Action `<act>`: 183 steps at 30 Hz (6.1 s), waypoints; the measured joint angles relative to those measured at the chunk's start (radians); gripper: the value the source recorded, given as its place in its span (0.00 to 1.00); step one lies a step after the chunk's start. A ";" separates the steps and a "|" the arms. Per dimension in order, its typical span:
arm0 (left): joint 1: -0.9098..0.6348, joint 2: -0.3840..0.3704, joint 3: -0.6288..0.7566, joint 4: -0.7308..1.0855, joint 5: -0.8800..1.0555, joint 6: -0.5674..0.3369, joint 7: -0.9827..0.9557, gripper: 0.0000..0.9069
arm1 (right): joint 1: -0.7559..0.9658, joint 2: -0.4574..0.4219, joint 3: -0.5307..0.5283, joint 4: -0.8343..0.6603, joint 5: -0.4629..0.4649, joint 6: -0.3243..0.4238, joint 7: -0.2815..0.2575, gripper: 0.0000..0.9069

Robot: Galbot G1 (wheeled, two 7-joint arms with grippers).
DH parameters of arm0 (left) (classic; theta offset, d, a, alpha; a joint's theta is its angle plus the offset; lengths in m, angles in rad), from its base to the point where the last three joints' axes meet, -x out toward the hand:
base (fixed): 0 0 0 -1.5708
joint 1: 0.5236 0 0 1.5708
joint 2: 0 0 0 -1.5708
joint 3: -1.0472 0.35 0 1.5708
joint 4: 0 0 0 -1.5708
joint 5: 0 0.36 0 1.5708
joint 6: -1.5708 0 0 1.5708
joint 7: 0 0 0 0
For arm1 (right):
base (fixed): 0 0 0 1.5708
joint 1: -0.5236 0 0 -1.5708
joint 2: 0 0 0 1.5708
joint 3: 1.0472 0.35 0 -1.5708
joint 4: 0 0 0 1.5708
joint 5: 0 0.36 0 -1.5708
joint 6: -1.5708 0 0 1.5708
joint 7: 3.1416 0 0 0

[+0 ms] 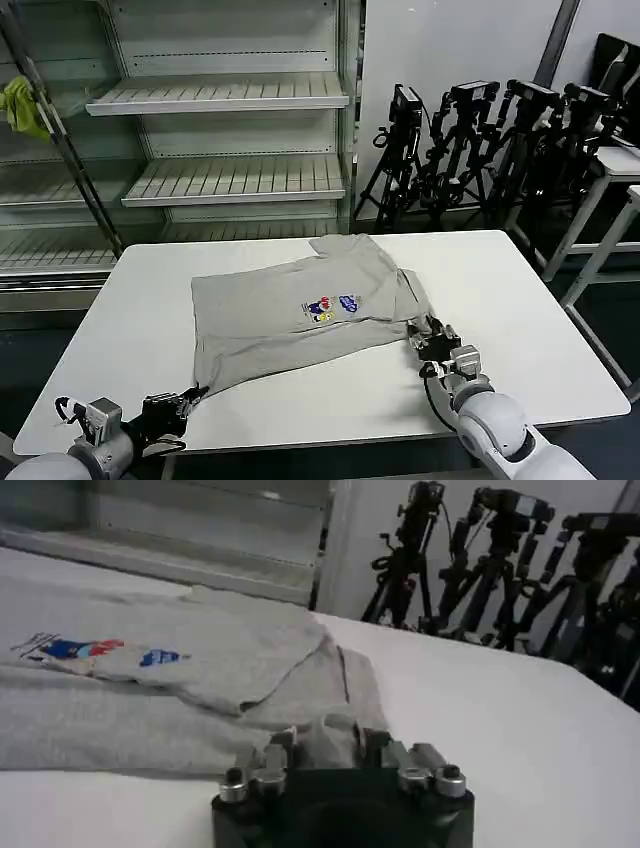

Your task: Fold and organize the clothes.

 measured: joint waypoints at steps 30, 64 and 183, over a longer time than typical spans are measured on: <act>0.077 0.048 -0.062 -0.040 -0.008 0.002 -0.014 0.04 | -0.325 -0.241 0.177 0.319 0.105 -0.068 0.127 0.00; 0.289 0.015 -0.194 -0.156 0.022 0.031 -0.046 1.00 | -0.712 -0.305 0.451 0.552 0.113 -0.175 0.219 1.00; -0.925 -0.245 0.523 0.624 0.022 0.049 0.004 0.26 | 0.582 0.317 -0.080 -0.625 0.043 -0.198 -0.122 0.41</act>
